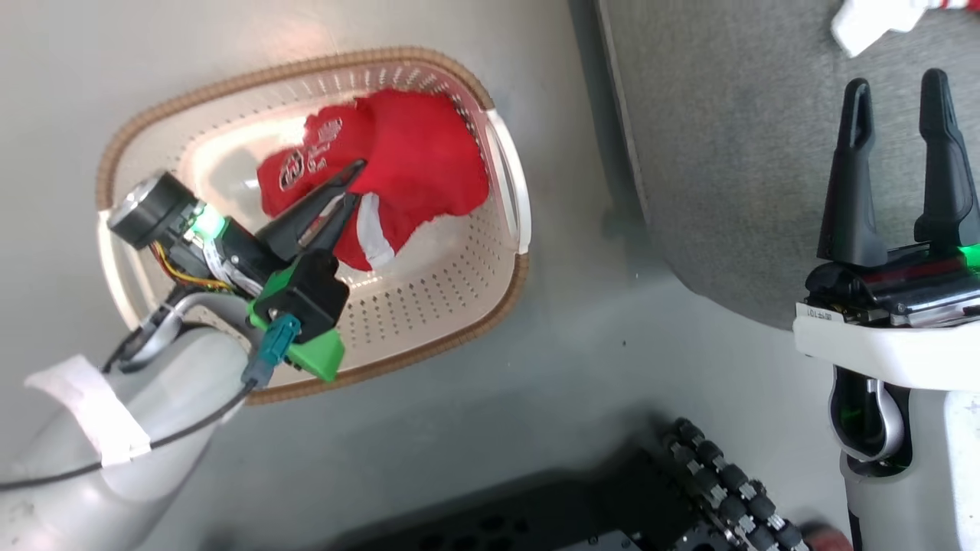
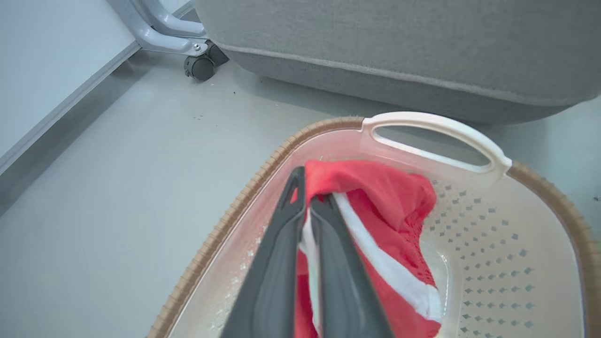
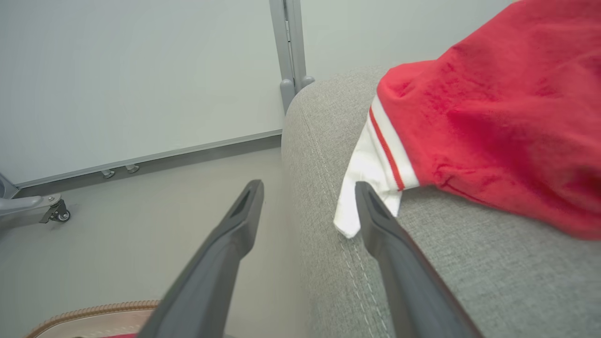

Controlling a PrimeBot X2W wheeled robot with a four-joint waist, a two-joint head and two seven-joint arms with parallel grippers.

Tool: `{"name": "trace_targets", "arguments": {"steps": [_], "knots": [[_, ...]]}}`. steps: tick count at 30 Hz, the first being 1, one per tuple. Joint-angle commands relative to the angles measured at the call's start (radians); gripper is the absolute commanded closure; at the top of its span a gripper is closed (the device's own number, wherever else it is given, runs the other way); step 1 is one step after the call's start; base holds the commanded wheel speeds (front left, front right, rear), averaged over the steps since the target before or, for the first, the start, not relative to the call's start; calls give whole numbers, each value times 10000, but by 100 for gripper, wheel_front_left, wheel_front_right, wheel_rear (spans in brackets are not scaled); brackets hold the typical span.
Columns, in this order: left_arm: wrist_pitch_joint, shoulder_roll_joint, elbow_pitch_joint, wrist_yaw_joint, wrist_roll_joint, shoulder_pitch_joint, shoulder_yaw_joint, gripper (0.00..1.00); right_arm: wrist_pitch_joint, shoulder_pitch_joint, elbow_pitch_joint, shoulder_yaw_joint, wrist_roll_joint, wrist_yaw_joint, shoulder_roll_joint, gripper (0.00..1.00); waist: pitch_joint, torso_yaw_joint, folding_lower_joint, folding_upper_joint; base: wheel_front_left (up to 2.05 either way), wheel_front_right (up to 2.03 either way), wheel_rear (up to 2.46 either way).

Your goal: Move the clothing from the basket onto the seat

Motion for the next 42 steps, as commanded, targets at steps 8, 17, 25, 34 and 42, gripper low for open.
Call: {"name": "trace_targets", "arguments": {"steps": [8, 17, 25, 34, 42], "knots": [[-1, -653, -933, 119, -166, 1712, 934, 100, -5, 714, 623, -10, -296, -18, -21, 0, -3196, 576, 0, 0, 0, 0, 0], [-1, -1278, -1576, 97, -100, 3082, 1851, 100, -5, 1661, 1419, 377, -510, -18, -21, 0, -5437, 540, 0, 0, 0, 0, 0], [-1, -1699, -1929, 219, 39, 4017, 2635, 100, -6, 2434, 1940, 810, -611, -18, -22, 0, -7083, 233, 0, 0, 0, 0, 0], [-1, -2026, -2140, 7, 273, 4390, 3111, 100, -4, 3063, 2288, 1116, -690, -18, -23, 0, -8152, 6, 0, 0, 0, 0, 0], [-1, -2292, -2226, -429, 409, 4141, 3159, 100, -4, 3081, 2602, 2056, -1144, -18, -18, 0, -8361, -5, 0, 0, 0, 0, 0]]}}
